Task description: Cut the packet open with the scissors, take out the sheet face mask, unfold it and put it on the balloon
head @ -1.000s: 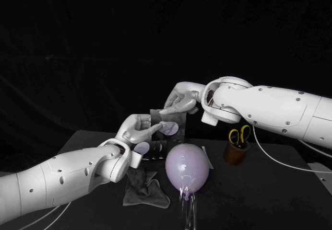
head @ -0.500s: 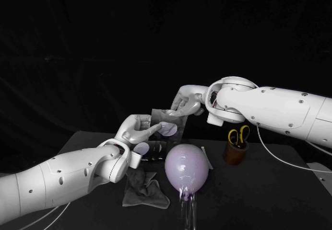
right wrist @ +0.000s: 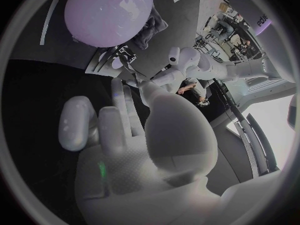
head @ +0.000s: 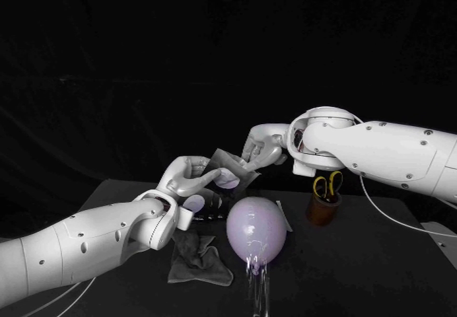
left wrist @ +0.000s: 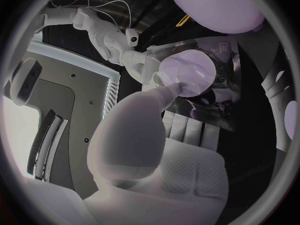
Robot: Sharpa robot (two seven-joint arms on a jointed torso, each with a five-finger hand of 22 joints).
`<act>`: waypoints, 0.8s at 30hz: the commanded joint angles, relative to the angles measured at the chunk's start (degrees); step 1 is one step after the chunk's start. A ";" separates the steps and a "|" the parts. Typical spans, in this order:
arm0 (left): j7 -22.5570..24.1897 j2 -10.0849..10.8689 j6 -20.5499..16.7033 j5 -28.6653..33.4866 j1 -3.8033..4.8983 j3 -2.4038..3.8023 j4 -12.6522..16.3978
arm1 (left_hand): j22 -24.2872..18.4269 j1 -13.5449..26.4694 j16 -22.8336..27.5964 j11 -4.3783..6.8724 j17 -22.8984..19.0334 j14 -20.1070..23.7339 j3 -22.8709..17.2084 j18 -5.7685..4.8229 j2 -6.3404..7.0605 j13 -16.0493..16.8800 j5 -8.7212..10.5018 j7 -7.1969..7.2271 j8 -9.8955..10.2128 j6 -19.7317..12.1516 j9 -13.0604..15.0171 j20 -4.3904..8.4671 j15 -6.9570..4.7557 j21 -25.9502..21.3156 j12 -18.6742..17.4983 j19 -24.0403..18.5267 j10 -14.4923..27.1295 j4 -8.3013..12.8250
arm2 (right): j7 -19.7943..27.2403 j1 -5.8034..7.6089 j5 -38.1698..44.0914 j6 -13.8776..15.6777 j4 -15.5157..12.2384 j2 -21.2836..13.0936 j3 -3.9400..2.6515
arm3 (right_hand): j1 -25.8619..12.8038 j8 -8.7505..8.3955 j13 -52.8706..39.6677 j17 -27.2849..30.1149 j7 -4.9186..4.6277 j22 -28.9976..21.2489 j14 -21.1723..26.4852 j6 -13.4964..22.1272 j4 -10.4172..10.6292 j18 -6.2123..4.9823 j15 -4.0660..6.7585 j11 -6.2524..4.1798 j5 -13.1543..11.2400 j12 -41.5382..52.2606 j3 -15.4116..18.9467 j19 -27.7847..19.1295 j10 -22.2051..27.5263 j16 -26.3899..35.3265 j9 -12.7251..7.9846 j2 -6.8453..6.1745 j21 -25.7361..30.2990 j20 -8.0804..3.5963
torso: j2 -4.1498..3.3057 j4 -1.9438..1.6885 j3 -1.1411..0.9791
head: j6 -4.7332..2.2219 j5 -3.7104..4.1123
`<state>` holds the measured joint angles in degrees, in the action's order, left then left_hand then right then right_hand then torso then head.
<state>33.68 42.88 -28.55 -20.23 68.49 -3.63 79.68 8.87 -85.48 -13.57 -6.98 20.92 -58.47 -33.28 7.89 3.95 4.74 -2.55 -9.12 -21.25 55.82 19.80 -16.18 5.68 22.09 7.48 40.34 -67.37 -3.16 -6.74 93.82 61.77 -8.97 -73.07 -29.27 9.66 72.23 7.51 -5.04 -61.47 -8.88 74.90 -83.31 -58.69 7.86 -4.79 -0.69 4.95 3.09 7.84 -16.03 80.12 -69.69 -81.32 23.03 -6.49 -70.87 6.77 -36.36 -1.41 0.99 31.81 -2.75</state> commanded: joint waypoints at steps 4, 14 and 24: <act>0.29 -0.41 -0.20 -0.91 0.15 0.09 0.14 | 0.10 -0.07 -0.33 0.17 0.09 -0.15 -0.23 1.18 -0.73 0.07 -0.20 -0.41 -0.38 0.13 6.62 -0.04 -0.10 0.28 0.10 0.28 -0.35 0.00 | -1.64 0.03 1.86 -5.06 -0.29 0.28 0.15 | 0.10 0.07 -0.19 -0.14 0.44 8.84 -0.11 -1.08 0.34 0.60 0.39 -0.45 -0.20 -0.23 -0.88 0.20 -1.49 0.24 -0.09 -0.25 0.01 -0.30 | -0.01 -0.04 0.06 | 0.20 0.21; 0.25 -0.80 -0.23 -1.06 0.17 0.10 0.52 | 0.11 -0.07 -0.34 0.16 0.11 -0.13 -0.27 1.19 -0.77 0.07 -0.20 -0.42 -0.41 0.10 6.69 -0.04 -0.10 0.31 0.09 0.29 -0.34 0.01 | -2.44 -0.31 3.84 -5.17 -0.26 1.46 0.63 | 0.01 0.55 -0.55 -0.59 1.05 9.31 -0.39 -2.16 1.08 0.84 0.93 -1.04 0.05 -0.30 -2.31 0.87 -3.19 0.20 -0.14 0.15 -1.09 -0.76 | -0.01 -0.09 0.04 | 0.41 0.39; 0.44 -0.76 -0.37 -1.09 0.17 0.11 0.82 | 0.14 -0.03 -0.37 0.14 0.13 -0.08 -0.33 1.19 -0.81 0.06 -0.20 -0.44 -0.45 0.03 6.81 -0.05 -0.08 0.35 0.06 0.26 -0.33 0.03 | -1.51 -0.92 3.73 -2.84 -0.70 1.19 1.00 | 3.18 3.71 -1.93 -4.00 3.70 11.07 -1.87 -5.94 -0.40 1.87 3.00 -3.33 -0.08 0.82 -9.08 3.68 -9.13 -0.73 1.21 2.30 -6.03 -2.46 | -0.01 -0.05 0.06 | 0.51 0.43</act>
<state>33.44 42.17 -28.66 -21.08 68.49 -3.64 80.35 8.92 -85.72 -13.56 -6.99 20.96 -58.47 -33.28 7.89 3.73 4.81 -2.44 -9.33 -21.49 55.87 19.82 -16.18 5.68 22.08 7.43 40.34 -67.36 -3.16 -8.69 92.96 64.57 -12.45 -73.65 -27.91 10.60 74.75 10.86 -6.87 -65.37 -5.21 74.95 -84.00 -64.22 7.67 -3.90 2.09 1.71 3.08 8.47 -24.79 83.35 -78.39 -81.94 23.88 -4.31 -76.60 4.41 -36.36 -1.49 1.07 32.28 -2.32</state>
